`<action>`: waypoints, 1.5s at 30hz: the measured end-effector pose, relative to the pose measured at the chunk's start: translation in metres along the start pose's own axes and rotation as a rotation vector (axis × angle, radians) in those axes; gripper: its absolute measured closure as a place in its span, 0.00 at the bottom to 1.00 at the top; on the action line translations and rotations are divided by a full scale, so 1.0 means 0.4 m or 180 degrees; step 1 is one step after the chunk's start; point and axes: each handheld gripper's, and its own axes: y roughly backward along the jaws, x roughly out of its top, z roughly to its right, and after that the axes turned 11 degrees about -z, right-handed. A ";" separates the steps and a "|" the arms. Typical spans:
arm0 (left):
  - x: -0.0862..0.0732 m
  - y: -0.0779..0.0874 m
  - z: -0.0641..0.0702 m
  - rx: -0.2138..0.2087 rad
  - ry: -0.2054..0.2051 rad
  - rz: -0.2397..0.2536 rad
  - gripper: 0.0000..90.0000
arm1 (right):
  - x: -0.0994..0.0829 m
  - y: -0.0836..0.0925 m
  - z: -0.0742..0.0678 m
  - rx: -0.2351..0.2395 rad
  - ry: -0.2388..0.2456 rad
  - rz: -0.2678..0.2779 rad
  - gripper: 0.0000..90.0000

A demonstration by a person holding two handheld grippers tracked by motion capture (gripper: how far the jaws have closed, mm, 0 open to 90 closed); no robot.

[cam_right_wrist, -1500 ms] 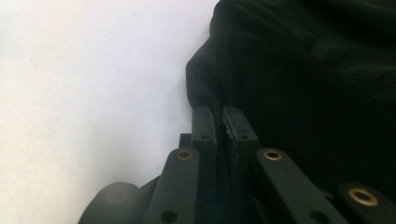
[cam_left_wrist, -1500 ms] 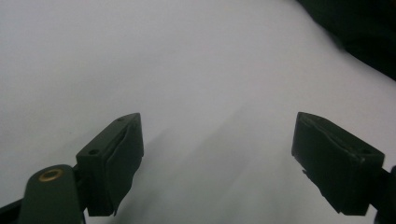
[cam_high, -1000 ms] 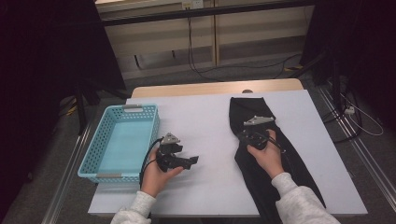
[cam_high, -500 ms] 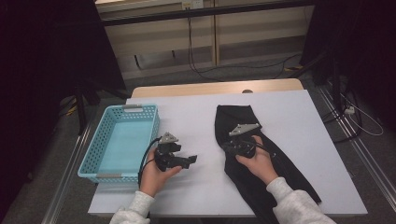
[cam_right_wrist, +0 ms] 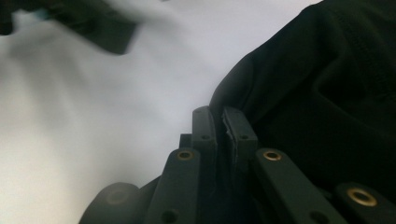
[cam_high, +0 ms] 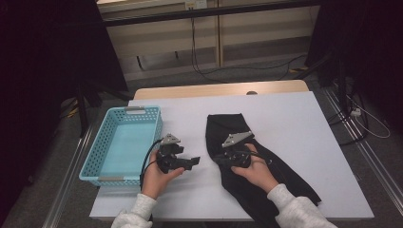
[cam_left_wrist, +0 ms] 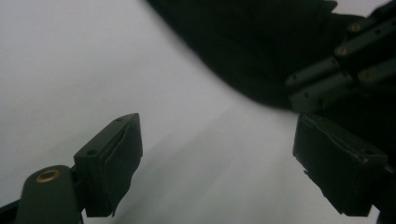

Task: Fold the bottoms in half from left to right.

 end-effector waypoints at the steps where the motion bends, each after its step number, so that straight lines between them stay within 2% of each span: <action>1: 0.001 0.002 -0.002 0.0014 0.0014 0.0026 0.17 | 0.003 -0.004 -0.010 0.0068 0.0034 -0.0015 0.94; 3: 0.002 0.006 -0.006 0.0020 0.0036 0.0039 0.17 | 0.007 -0.012 -0.030 0.0156 0.0143 -0.0041 0.94; 6: 0.004 0.009 -0.016 0.0008 0.0152 0.0105 0.16 | 0.008 -0.019 -0.048 0.0288 0.0122 -0.0038 0.90; 8: 0.006 0.008 -0.019 0.0023 0.0167 0.0108 0.16 | 0.009 -0.014 -0.046 0.0294 0.0103 -0.0030 0.85; 10: 0.009 0.005 -0.016 0.0014 0.0157 0.0109 0.16 | 0.009 0.000 -0.038 0.0224 0.0086 -0.0021 0.75; 13: 0.013 -0.001 -0.010 0.0001 0.0126 0.0092 0.16 | 0.007 0.041 -0.014 0.0229 -0.0102 0.0148 0.66; 18: 0.016 -0.007 -0.011 0.0010 0.0102 0.0050 0.16 | -0.017 0.113 0.017 -0.0056 -0.0170 0.0313 0.51; 22: 0.023 -0.007 -0.012 0.0028 0.0100 0.0065 0.15 | -0.051 0.144 0.033 -0.0270 -0.0203 0.0244 0.43; 27: 0.028 0.003 -0.008 0.0010 0.0115 0.0105 0.15 | -0.093 0.172 0.063 -0.0381 -0.0419 0.0249 0.37; 29: 0.027 0.008 -0.006 0.0005 0.0075 0.0103 0.15 | -0.107 0.180 0.066 -0.0437 -0.0452 0.0231 0.36; 31: 0.026 0.010 -0.008 0.0008 0.0092 0.0115 0.15 | -0.116 0.192 0.068 -0.0500 -0.0448 0.0216 0.35; 34: 0.022 0.013 -0.011 0.0036 0.0097 0.0123 0.15 | -0.128 0.215 0.076 -0.0536 -0.0555 0.0316 0.33; 39: 0.019 0.023 -0.013 0.0109 0.0097 0.0146 0.15 | -0.155 0.244 0.093 -0.0639 -0.0677 0.0351 0.33; 42: 0.018 0.032 -0.011 0.0137 0.0085 0.0170 0.15 | -0.178 0.271 0.095 -0.0805 -0.0679 0.0375 0.34; 45: 0.019 0.037 -0.014 0.0178 0.0084 0.0184 0.15 | -0.211 0.290 0.108 -0.0859 -0.0772 0.0342 0.35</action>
